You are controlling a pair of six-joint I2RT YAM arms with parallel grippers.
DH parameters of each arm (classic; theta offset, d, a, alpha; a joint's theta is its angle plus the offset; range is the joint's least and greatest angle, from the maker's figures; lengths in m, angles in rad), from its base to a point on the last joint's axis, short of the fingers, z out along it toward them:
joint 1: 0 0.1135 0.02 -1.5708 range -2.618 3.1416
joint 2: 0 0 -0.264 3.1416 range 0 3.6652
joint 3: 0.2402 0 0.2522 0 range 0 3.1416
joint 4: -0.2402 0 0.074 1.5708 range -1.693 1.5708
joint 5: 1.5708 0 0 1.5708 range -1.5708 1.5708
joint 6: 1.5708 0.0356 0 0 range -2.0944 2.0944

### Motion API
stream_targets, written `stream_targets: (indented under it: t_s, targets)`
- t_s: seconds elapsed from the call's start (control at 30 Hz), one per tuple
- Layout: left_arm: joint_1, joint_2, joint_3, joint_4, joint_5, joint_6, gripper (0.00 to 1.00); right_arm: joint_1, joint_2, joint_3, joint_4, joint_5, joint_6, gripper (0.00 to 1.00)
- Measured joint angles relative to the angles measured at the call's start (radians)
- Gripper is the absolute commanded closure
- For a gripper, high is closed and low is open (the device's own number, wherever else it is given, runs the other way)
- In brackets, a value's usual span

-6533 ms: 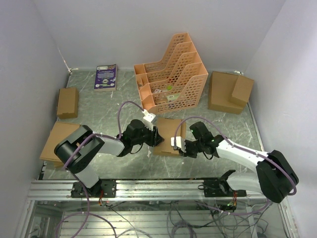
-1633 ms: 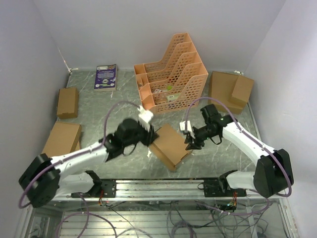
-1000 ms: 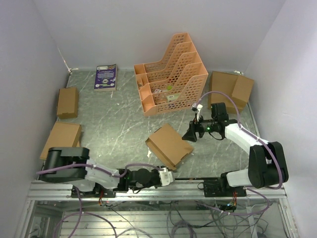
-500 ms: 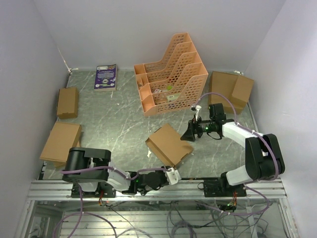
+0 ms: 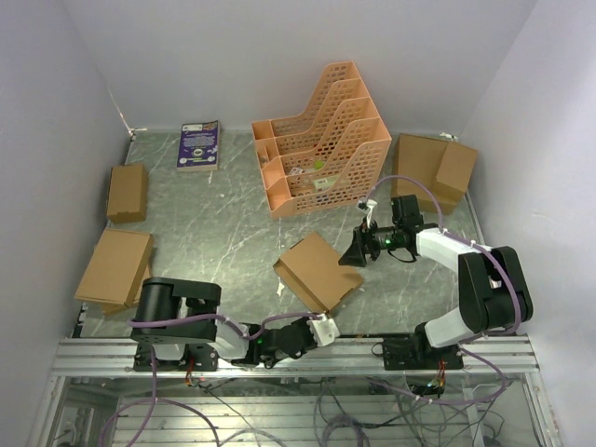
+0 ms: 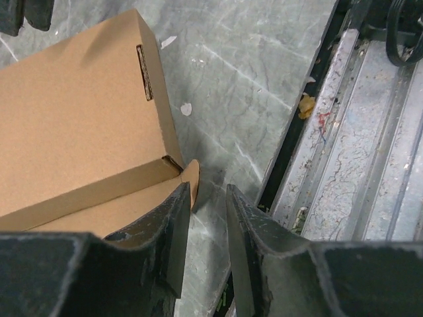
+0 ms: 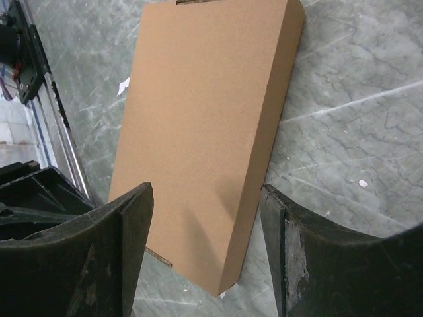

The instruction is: Fold the paper box

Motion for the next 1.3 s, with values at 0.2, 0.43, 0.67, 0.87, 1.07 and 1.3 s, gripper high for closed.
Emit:
stream_targets:
  t_s: [0.2,0.43,0.67,0.87,1.07,1.3]
  targets:
    - [0.000,0.035,0.000,0.018,-0.018,-0.014,0.63,0.000,0.027,0.000,-0.001,-0.008,0.003,0.36]
    - [0.000,0.038,0.000,0.023,-0.051,-0.021,0.67,0.000,0.050,0.000,-0.001,-0.016,0.011,0.37]
    - [0.000,0.058,0.002,0.029,-0.066,-0.029,0.68,0.001,0.058,0.000,-0.004,-0.016,0.015,0.37]
    - [0.000,0.060,0.008,0.038,-0.067,-0.029,0.67,0.006,0.062,0.000,-0.004,-0.015,0.016,0.37]
    - [0.000,0.068,0.015,0.051,-0.071,-0.029,0.70,0.008,0.071,0.000,-0.005,-0.015,0.018,0.37]
    - [0.000,0.072,0.022,0.053,-0.082,-0.031,0.75,0.010,0.072,0.000,-0.008,-0.015,0.019,0.37]
